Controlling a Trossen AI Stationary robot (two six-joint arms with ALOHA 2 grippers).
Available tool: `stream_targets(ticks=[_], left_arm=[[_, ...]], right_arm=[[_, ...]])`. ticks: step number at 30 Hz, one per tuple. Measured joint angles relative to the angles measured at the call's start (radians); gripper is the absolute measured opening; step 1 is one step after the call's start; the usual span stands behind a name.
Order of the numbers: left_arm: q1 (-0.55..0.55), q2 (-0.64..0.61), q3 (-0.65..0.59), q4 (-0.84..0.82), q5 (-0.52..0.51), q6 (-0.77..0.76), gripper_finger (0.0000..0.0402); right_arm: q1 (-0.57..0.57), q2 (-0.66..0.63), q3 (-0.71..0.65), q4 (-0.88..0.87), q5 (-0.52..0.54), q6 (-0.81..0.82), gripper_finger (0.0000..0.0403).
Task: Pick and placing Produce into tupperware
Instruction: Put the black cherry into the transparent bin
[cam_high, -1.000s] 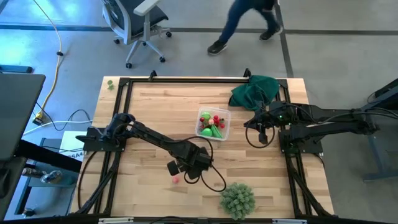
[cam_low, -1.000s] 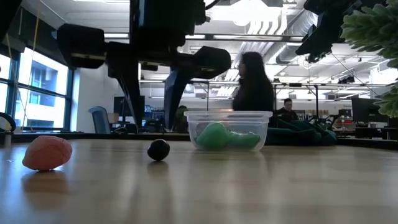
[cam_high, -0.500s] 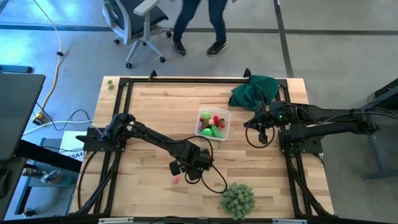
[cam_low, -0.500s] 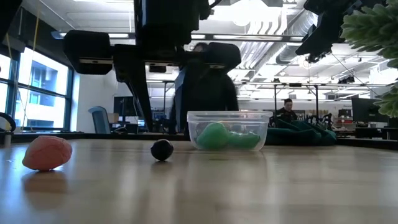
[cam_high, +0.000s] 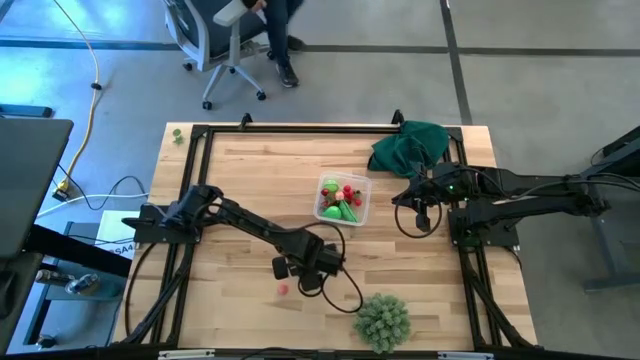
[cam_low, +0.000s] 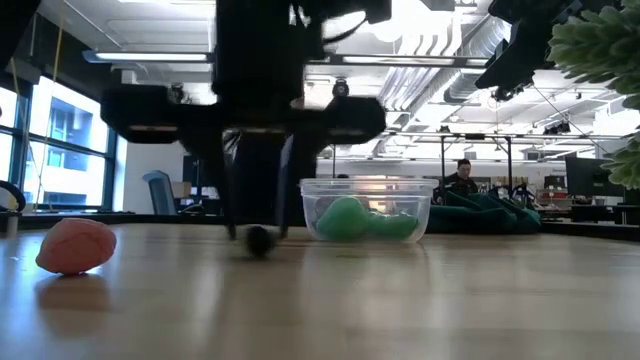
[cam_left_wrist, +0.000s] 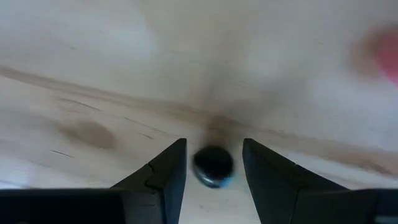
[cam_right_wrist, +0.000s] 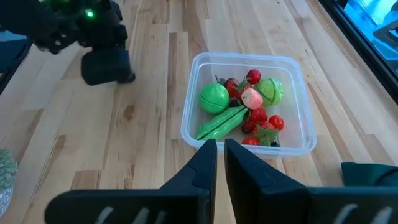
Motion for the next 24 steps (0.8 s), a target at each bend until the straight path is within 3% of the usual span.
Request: stream_targets(ticks=[14,24], left_arm=[[-0.001,0.03,0.004,-0.062,-0.055,-0.043,0.0147],[0.0,0.03,0.05,-0.207,-0.055,-0.382,0.0147]], right_arm=[[0.0,0.0,0.0,-0.001,0.0,0.0,0.0024],[0.0,0.0,0.0,0.0,0.0,0.0,0.0024]])
